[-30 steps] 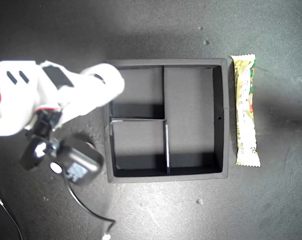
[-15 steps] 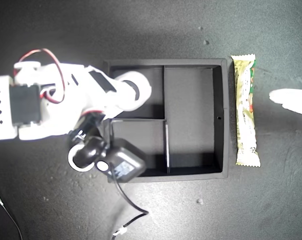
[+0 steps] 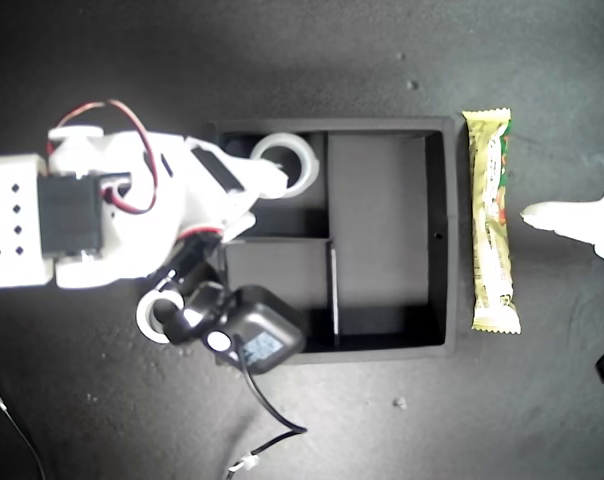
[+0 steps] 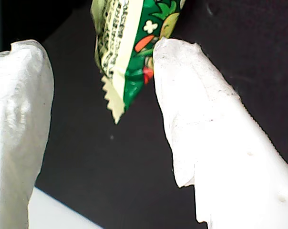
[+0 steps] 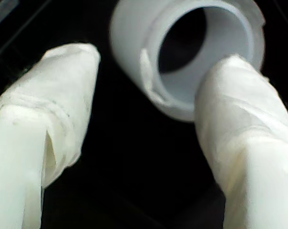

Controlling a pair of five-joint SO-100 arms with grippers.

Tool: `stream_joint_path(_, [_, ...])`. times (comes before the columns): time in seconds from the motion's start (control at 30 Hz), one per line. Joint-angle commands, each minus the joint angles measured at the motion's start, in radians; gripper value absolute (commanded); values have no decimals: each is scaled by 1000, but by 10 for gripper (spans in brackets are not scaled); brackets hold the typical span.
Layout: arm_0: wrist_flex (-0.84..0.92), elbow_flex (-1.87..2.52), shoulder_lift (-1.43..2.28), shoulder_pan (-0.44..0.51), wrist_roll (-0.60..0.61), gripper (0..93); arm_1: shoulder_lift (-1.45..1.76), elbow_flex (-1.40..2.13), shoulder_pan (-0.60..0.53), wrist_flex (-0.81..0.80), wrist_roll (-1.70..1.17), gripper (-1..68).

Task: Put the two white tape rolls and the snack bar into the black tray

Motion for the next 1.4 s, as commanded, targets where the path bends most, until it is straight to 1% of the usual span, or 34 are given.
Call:
stream_joint_path(0.0, [23, -58, 5, 9, -15, 185, -3, -31, 21, -29, -34, 137])
stream_joint_path(0.13, [83, -51, 78, -5, -34, 178, -127, -77, 31, -43, -75, 164])
stream_joint_path(0.27, [193, 0, 258, -28, -104, 164, -267, -153, 17, -40, -91, 205])
stream_joint_path(0.33, [206, 77, 382, -15, -155, 163, -296, -167, 6, -43, -94, 218])
stream_joint_path(0.43, [196, 218, 551, 49, -245, 160, -344, -189, -8, -43, -98, 230])
stream_joint_path(0.53, [94, 373, 660, 163, -341, 155, -420, -210, -11, -40, -97, 232])
stream_joint_path(0.67, [-127, 566, 693, 301, -459, 144, -500, -236, -18, -49, -86, 234])
stream_joint_path(0.77, [-258, 660, 660, 362, -515, 144, -526, -236, -12, -61, -81, 237])
stream_joint_path(0.9, [-356, 733, 627, 393, -548, 144, -538, -225, 3, -95, -72, 230])
stream_joint_path(0.93, [-360, 735, 617, 399, -549, 145, -538, -221, 6, -104, -67, 215])
stream_joint_path(1.07, [-359, 739, 598, 416, -563, 148, -538, -201, 23, -135, -26, 97])
stream_joint_path(1.13, [-357, 762, 607, 419, -575, 148, -538, -201, 29, -137, -6, 66])
stream_joint_path(1.2, [-357, 782, 620, 425, -589, 149, -538, -202, 31, -143, 9, 16])
stream_joint_path(1.23, [-357, 785, 621, 431, -594, 149, -538, -202, 32, -144, 17, 0])
stream_joint_path(1.37, [-360, 770, 600, 453, -595, 148, -526, -210, 35, -114, 57, -2])
